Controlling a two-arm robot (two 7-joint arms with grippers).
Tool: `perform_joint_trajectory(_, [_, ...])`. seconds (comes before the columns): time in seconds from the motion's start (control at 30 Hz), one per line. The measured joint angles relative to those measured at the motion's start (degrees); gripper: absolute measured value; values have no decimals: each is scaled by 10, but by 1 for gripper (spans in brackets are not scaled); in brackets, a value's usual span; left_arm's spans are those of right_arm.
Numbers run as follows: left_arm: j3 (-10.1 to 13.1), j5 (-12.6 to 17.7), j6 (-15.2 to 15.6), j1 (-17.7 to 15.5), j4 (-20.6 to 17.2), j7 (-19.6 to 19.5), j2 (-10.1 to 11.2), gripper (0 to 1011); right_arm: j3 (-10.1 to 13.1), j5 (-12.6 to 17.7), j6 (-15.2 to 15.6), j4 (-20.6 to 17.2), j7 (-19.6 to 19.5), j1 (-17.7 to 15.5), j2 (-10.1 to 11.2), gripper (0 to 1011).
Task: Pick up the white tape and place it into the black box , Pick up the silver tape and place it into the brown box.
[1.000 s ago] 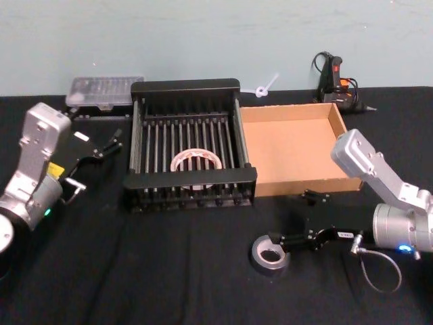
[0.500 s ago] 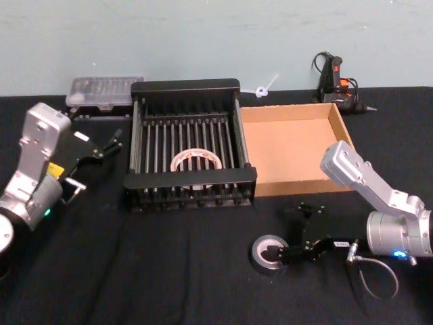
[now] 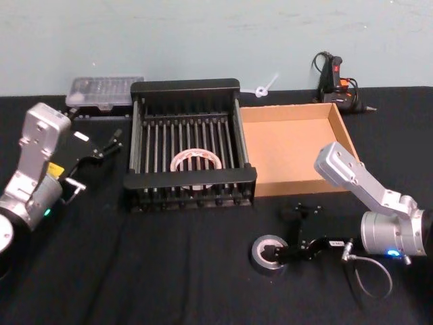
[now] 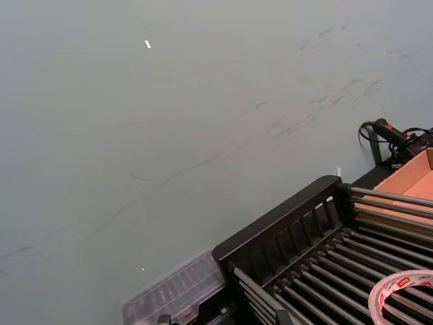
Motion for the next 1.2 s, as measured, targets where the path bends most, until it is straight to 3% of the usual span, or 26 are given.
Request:
perform_joint_trajectory(1.03, [0,0,0,0,0,0,0,1001,-5,-7,5,12,-4,7,-9,1002])
perform_joint_trajectory(1.2, [0,0,0,0,0,0,0,1001,-5,-7,5,11,-4,7,-9,891])
